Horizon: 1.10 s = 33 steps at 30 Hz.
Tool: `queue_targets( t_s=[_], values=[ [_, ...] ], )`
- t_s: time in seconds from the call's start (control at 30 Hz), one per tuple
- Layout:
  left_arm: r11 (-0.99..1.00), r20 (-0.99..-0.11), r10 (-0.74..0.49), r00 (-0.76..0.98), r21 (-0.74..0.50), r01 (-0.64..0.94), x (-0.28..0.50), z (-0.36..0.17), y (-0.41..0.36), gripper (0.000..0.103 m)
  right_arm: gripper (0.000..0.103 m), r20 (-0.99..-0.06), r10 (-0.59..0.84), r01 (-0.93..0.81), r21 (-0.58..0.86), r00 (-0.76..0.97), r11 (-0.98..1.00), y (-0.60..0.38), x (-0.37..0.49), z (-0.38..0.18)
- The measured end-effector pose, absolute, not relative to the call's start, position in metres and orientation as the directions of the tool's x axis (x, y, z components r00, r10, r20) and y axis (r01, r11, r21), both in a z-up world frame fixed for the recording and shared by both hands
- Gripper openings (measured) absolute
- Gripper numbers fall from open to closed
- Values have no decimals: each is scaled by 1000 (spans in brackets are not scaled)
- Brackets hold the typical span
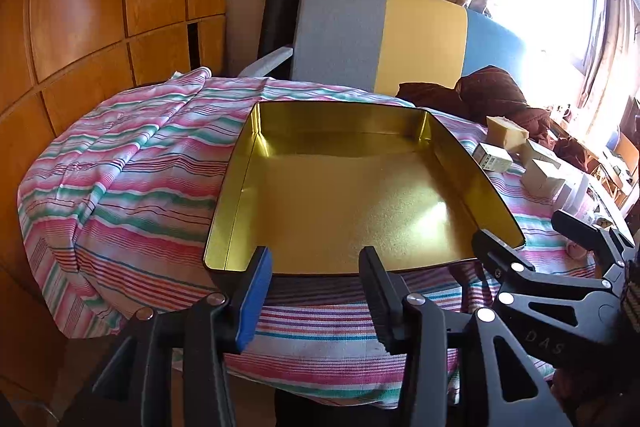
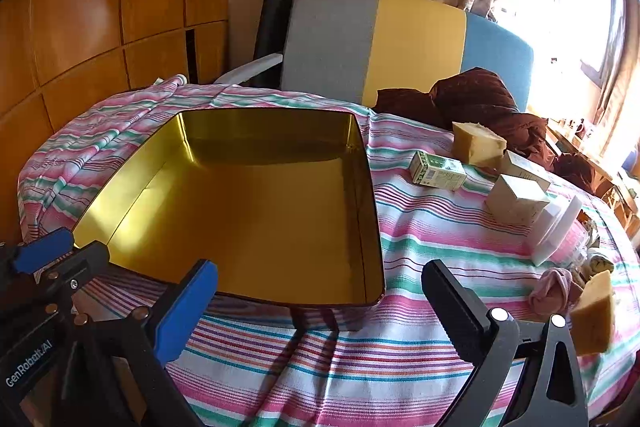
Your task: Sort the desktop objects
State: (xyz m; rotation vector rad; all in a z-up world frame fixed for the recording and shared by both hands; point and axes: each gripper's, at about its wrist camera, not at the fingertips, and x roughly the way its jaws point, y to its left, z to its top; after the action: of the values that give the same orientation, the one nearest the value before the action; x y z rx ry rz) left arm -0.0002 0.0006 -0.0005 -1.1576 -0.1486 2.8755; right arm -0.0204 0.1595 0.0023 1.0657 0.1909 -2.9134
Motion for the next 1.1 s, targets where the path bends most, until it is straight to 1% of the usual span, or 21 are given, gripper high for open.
queue_targets(
  t_s=[0.1, 0.23, 0.27, 0.53, 0.7, 0.8, 0.87, 1.0, 1.1],
  values=[
    [-996, -695, 72, -716, -93, -9, -1, -3, 4, 50, 103, -642, 9, 68, -96, -767, -993, 160, -20, 3],
    [-997, -702, 72, -709, -80, -22, -2, -7, 8, 50, 103, -628, 19, 67, -113, -778, -991, 151, -15, -3],
    [-997, -704, 72, -707, -77, -26, -3, -8, 9, 50, 103, -637, 10, 70, -99, -770, -993, 154, -17, -2],
    [-991, -683, 128, -719, -124, -58, 5, 0, 12, 50, 103, -627, -25, 64, -39, -779, -997, 177, -11, 2],
    [-999, -674, 44, -737, -42, -22, 5, -2, 15, 51, 103, -629, -68, 78, 10, -774, -997, 190, -11, -1],
    [-999, -681, 42, -732, -33, -27, 5, -8, 16, 56, 103, -628, -95, 89, 41, -772, -995, 201, -10, -4],
    [-997, -685, 81, -724, -55, -59, 5, -13, 19, 58, 103, -615, -113, 92, 65, -780, -994, 211, -7, -4],
    [-968, -679, 250, -690, -191, -164, 7, -19, 24, 65, 103, -589, -159, 108, 122, -792, -987, 236, -1, -5],
    [-939, -666, 344, -661, -236, -252, 10, -18, 37, 66, 103, -575, -160, 97, 139, -803, -985, 265, 7, -6]
  ],
)
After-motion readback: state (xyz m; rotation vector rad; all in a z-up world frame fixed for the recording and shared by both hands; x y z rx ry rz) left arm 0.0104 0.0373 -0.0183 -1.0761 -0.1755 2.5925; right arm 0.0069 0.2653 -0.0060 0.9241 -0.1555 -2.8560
